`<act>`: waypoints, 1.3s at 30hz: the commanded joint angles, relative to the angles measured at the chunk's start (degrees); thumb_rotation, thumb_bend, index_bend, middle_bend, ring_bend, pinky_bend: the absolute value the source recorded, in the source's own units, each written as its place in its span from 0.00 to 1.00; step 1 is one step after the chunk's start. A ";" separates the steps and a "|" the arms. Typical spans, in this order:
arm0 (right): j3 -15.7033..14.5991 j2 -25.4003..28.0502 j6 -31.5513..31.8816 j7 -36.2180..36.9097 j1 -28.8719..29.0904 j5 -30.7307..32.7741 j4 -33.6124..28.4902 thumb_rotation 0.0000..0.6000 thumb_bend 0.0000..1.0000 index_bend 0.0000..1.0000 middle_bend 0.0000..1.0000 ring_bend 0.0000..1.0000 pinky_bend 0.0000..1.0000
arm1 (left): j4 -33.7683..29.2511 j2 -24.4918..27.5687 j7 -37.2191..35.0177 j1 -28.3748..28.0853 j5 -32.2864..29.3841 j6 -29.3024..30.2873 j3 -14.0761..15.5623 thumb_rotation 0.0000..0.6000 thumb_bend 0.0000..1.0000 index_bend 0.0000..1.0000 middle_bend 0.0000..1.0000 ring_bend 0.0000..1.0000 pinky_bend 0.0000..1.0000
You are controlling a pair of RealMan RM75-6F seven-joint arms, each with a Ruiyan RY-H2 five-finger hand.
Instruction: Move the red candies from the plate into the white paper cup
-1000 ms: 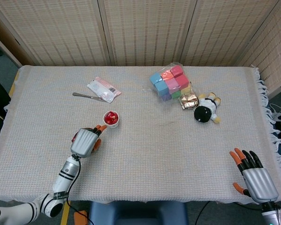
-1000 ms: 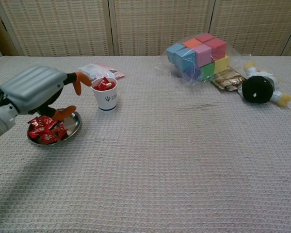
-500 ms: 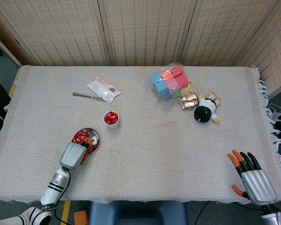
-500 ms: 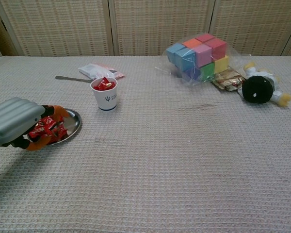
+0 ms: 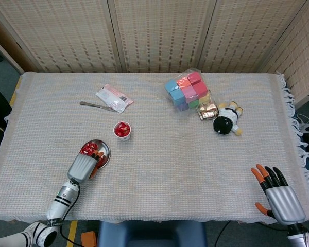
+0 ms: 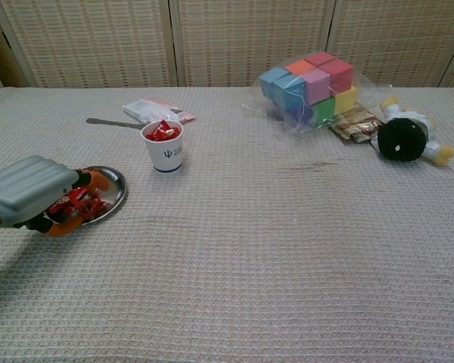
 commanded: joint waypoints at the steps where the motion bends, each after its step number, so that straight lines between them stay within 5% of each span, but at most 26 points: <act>1: 0.04 -0.02 0.00 0.01 -0.01 0.08 0.04 1.00 0.11 0.00 0.00 0.00 0.00 | -0.41 0.37 1.16 -0.42 -0.97 -1.10 -0.68 1.00 0.38 0.26 0.30 0.72 1.00; 16: 0.17 -0.07 -0.31 -0.29 0.08 0.40 -0.10 1.00 0.11 0.00 0.00 0.00 0.00 | -5.08 2.52 8.26 -1.07 -4.28 -3.93 -1.69 1.00 0.38 0.37 0.47 0.72 1.00; 39: 0.14 -0.07 -0.32 -0.31 0.07 0.28 -0.12 1.00 0.11 0.00 0.00 0.00 0.00 | -5.79 3.38 9.11 -0.92 -4.06 -2.42 -2.01 1.00 0.39 0.56 0.66 0.72 1.00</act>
